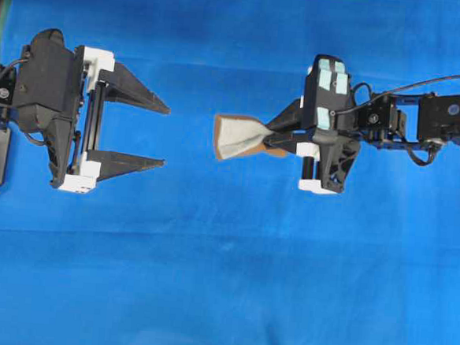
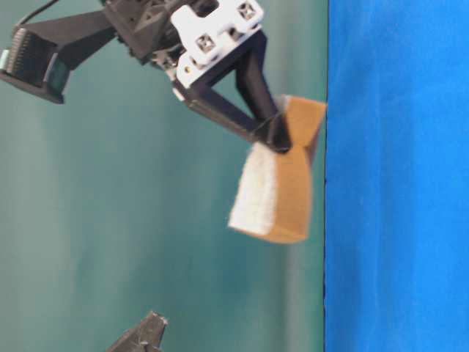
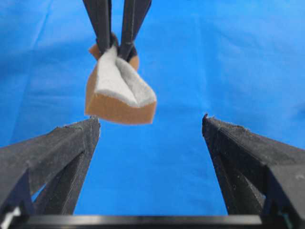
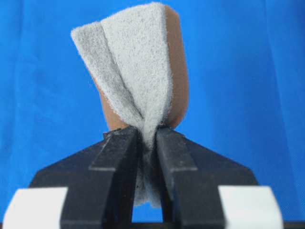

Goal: Hand over the sponge with the left arm and wipe it with the right arm.

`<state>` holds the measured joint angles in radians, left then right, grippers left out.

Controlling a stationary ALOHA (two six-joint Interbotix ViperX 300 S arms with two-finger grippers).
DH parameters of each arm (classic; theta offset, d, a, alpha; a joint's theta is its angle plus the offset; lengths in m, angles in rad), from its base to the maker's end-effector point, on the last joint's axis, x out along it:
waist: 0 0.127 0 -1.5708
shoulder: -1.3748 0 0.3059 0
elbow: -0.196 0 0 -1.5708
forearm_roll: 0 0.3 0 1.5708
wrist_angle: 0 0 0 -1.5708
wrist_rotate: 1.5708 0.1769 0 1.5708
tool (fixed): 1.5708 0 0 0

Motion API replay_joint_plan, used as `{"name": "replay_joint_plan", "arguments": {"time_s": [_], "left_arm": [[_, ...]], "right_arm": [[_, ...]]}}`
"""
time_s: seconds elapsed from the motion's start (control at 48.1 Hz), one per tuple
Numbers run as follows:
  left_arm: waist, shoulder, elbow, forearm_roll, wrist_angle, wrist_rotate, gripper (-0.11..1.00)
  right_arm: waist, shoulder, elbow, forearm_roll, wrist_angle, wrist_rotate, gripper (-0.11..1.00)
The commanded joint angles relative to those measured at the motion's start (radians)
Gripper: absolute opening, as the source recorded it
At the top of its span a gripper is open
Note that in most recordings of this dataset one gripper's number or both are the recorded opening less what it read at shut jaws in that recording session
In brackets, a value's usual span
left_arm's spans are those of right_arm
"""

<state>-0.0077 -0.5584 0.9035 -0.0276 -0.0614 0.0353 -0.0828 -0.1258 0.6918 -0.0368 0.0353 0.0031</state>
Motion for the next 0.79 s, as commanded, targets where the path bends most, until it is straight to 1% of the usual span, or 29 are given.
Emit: {"name": "replay_joint_plan", "arguments": {"time_s": [0.0,0.333,0.499,0.645,0.769], "left_arm": [[-0.003,-0.008,-0.011,0.0,-0.009,0.002,0.86],[-0.003,-0.009,-0.009,0.002,-0.012,0.003,0.86],[-0.003,-0.009,-0.006,0.002,-0.012,0.003,0.86],[-0.003,-0.009,-0.006,0.0,-0.011,0.003,0.86],[-0.003,-0.011,-0.005,0.002,-0.011,0.003,0.86]], "right_arm": [[0.005,0.026,0.0,0.011,-0.026,0.006,0.17],[0.028,0.25,0.009,0.048,-0.124,0.018,0.17],[0.041,0.333,-0.002,0.057,-0.132,0.025,0.17],[0.04,0.344,-0.005,0.057,-0.13,0.035,0.17],[0.0,0.336,0.002,0.051,-0.129,0.031,0.17]]}}
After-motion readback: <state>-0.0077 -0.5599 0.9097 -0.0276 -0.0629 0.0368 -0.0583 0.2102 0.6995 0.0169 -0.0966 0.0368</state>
